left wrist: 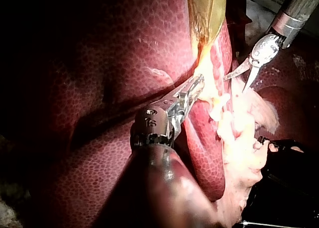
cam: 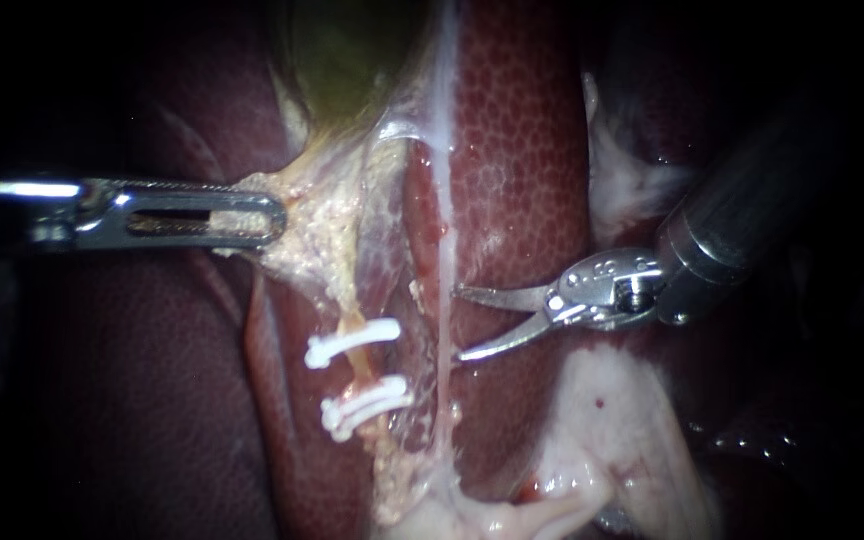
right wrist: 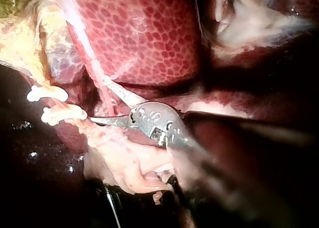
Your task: Go to the cutting position left tube
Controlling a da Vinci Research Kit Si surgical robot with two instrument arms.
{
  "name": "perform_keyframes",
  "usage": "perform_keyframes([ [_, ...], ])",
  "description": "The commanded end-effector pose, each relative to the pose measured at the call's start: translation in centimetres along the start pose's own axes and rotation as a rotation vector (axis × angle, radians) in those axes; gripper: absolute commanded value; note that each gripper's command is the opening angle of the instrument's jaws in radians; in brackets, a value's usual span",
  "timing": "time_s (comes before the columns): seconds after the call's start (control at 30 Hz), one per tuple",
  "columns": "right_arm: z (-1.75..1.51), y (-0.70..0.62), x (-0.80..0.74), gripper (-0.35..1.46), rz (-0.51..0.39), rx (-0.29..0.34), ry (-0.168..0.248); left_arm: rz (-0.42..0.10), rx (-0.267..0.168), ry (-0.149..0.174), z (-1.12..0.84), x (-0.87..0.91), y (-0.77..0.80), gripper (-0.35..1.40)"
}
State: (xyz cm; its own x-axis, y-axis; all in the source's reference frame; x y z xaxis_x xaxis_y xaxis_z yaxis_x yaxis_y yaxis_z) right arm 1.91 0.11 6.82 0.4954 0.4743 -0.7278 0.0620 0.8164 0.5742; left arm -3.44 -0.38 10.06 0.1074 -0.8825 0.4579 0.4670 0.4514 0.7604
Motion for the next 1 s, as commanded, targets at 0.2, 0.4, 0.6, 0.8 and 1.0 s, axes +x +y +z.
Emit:
perform_keyframes([
  [0.2,0.0,0.0,0.0,1.43,0.006,0.0,0.0,0.0,0.0,0.0,0.0,0.0,0.0,-0.35],
  [0.4,0.0,-0.01,0.01,1.43,0.018,0.0,0.001,0.0,0.001,0.0,-0.01,0.0,0.0,-0.35],
  [0.6,0.01,-0.04,0.03,1.43,0.023,0.004,0.001,0.0,0.001,0.001,-0.02,-0.01,0.0,-0.35],
  [0.8,0.04,-0.12,0.09,1.43,0.022,0.013,0.002,0.0,0.002,0.001,-0.03,-0.01,0.01,-0.35],
  [1.0,0.02,-0.2,0.15,1.43,0.027,0.02,0.002,-0.001,0.0,0.0,-0.05,-0.02,0.01,-0.35],
])
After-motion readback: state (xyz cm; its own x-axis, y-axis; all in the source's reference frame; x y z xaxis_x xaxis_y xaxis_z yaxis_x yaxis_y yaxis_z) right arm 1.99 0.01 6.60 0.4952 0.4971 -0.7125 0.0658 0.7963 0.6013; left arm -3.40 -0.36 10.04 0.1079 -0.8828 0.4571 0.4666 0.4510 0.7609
